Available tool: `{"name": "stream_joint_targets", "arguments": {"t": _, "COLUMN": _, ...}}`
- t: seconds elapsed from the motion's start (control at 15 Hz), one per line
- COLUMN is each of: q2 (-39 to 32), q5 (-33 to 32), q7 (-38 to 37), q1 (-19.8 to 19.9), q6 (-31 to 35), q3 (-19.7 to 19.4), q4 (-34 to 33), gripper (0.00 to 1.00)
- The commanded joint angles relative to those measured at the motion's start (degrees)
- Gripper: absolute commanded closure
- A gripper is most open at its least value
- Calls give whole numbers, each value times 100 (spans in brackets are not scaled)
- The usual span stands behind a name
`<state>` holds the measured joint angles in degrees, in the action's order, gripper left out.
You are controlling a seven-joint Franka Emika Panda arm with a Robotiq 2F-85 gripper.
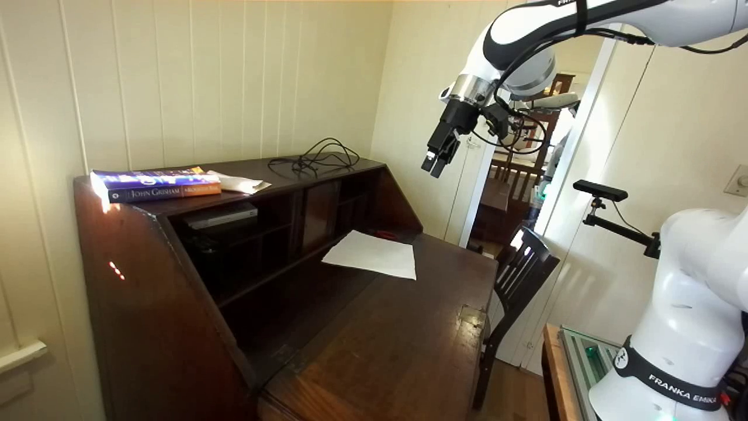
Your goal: Open the cabinet door at the center
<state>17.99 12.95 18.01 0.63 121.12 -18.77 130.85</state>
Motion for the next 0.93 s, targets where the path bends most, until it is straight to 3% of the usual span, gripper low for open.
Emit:
{"name": "stream_joint_targets", "arguments": {"t": 0.0, "q2": -25, "q5": 71, "q7": 55, "q1": 207, "q6": -31, "q3": 186, "q4": -17, "gripper": 0}}
{"name": "stream_joint_targets", "arguments": {"t": 0.13, "q2": -25, "q5": 71, "q7": 55, "q1": 207, "q6": -31, "q3": 186, "q4": -17, "gripper": 0}}
{"name": "stream_joint_targets", "arguments": {"t": 0.47, "q2": -61, "q5": -73, "q7": -290, "q1": 280, "q6": 2446, "q3": 609, "q4": 822, "gripper": 0}}
{"name": "stream_joint_targets", "arguments": {"t": 0.87, "q2": -1008, "q5": -392, "q7": -785, "q1": 248, "q6": 5308, "q3": 1010, "q4": 1485, "gripper": 0}}
